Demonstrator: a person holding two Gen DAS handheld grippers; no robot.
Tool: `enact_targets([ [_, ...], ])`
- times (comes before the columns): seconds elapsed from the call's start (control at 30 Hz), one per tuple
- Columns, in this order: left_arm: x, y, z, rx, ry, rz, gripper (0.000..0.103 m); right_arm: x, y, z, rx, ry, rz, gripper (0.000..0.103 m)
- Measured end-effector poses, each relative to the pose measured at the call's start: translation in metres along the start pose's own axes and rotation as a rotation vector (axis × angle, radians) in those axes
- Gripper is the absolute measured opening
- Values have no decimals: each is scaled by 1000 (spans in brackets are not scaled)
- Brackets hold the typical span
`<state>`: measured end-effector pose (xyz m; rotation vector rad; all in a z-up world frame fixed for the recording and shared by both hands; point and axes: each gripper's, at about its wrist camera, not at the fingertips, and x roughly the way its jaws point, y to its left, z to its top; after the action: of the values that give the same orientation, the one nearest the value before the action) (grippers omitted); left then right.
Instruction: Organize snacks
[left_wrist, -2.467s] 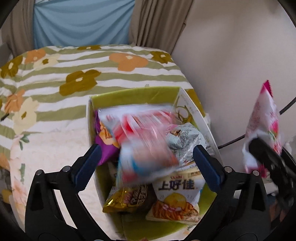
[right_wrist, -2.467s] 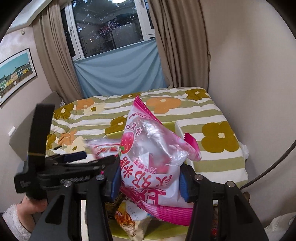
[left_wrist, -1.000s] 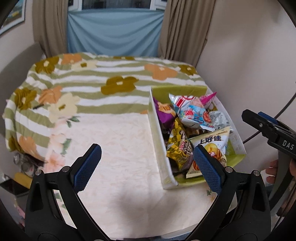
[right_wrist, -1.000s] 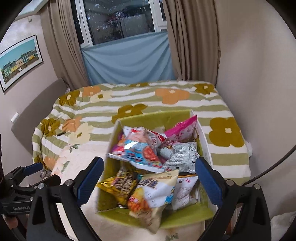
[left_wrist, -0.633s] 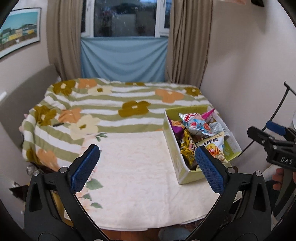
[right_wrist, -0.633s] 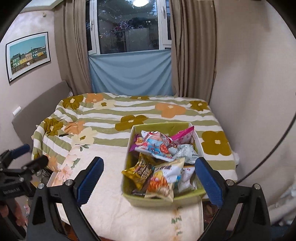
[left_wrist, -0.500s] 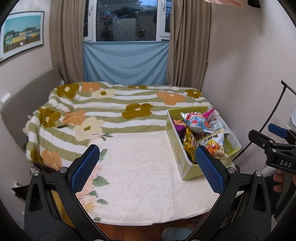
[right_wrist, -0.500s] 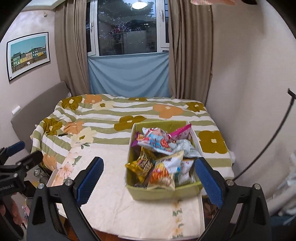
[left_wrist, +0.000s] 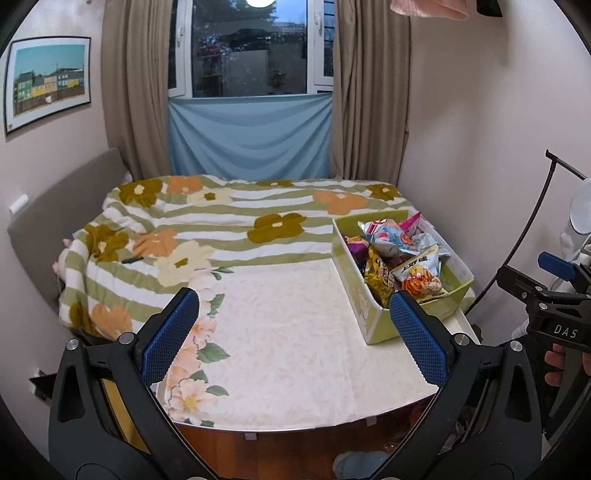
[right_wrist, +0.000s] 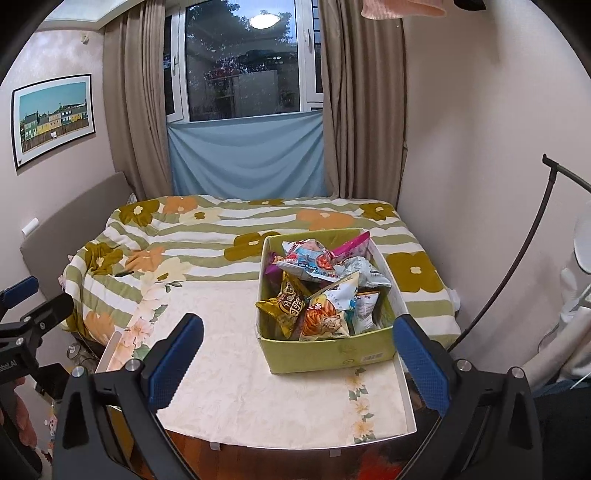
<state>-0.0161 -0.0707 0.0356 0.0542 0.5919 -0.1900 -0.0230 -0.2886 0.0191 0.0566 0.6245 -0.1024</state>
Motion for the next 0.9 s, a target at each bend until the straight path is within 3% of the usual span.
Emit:
enact_targets([
  [0.9,-4,-9,0,7,12,-15,103,-6,-4,-2,10,-1,10,102],
])
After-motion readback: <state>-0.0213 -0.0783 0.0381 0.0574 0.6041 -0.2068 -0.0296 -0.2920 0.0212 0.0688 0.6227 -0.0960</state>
